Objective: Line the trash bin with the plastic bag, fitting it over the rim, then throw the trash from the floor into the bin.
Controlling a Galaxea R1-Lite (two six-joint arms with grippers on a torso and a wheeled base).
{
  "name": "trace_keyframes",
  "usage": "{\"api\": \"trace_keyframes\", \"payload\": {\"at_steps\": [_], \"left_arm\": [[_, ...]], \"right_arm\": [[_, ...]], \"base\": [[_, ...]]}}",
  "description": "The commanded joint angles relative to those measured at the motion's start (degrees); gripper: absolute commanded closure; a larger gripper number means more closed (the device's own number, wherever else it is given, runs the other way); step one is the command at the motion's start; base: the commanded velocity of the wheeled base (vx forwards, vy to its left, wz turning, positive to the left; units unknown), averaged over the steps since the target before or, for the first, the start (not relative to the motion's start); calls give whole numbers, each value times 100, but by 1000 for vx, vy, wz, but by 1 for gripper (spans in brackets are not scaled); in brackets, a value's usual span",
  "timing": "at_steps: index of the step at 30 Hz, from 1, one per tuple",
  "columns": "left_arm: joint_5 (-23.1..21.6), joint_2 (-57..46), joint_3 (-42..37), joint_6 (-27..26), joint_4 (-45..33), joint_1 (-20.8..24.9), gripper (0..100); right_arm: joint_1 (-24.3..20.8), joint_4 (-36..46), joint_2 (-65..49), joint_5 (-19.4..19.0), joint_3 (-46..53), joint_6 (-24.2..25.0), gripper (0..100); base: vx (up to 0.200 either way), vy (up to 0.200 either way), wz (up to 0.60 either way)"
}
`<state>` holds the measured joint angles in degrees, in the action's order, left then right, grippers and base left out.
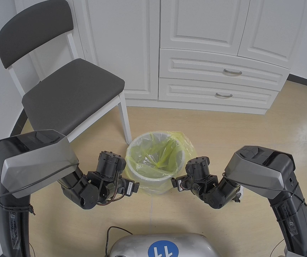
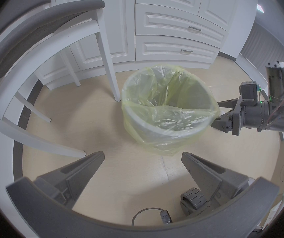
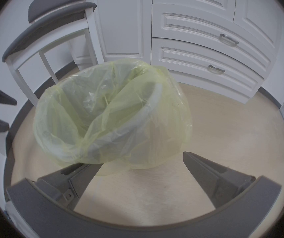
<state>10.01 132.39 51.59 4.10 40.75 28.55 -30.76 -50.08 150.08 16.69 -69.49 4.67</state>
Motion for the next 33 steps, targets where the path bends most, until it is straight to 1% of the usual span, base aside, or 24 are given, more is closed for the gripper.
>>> {"api": "trace_keyframes", "payload": {"at_steps": [1, 2, 3, 5, 8, 9, 12, 14, 18, 19, 20, 24, 25, 26, 27, 28, 33], "left_arm": [[1, 41, 9, 3, 3, 1, 0], [1, 59, 9, 3, 47, 1, 0], [1, 68, 18, 3, 64, 1, 0], [1, 112, 44, 12, 161, -7, 0], [27, 147, 62, 12, 310, -43, 0], [27, 147, 62, 12, 310, -43, 0], [159, 164, 114, 12, 513, -104, 0], [177, 164, 123, 21, 574, -139, 0], [177, 164, 167, 30, 618, -148, 0], [186, 217, 229, 47, 662, -122, 0], [194, 261, 255, 47, 706, -104, 0], [441, 683, 580, 83, 1137, 19, 0], [572, 797, 677, 118, 1189, 45, 0], [599, 815, 703, 118, 1189, 54, 0], [810, 973, 914, 179, 1181, 124, 0], [862, 1026, 984, 197, 1172, 142, 0], [1179, 1219, 1450, 302, 908, 221, 0]], "right_arm": [[-124, -11, 92, -60, -144, 122, 0], [-229, -11, 118, -122, -250, 447, 0], [-255, -11, 109, -131, -250, 500, 0], [-308, -11, 74, -289, -179, 632, 0], [-361, -19, -49, -491, 128, 641, 0], [-361, -19, -49, -491, 128, 641, 0], [-519, -28, -523, -957, 875, 597, 0], [-642, -28, -761, -1177, 1236, 561, 0], [-765, -28, -910, -1212, 1482, 544, 0], [-818, -28, -1104, -1221, 1737, 368, 0], [-827, -28, -1191, -1229, 1825, 298, 0], [-827, -28, -1631, -1229, 2115, 157, 0], [-818, -28, -1745, -1229, 2141, 157, 0], [-818, -28, -1763, -1229, 2150, 157, 0], [-756, -28, -1939, -1229, 2159, 157, 0], [-739, -28, -1982, -1229, 2150, 157, 0], [-326, -19, -2123, -1150, 1851, 157, 0]], "base": [[0, 0, 0], [0, 0, 0], [0, 0, 0], [0, 0, 0], [0, 0, 0], [0, 0, 0], [0, 0, 0], [0, 0, 0], [0, 0, 0], [0, 0, 0], [0, 0, 0], [0, 0, 0], [0, 0, 0], [0, 0, 0], [0, 0, 0], [0, 0, 0], [0, 0, 0]]}}
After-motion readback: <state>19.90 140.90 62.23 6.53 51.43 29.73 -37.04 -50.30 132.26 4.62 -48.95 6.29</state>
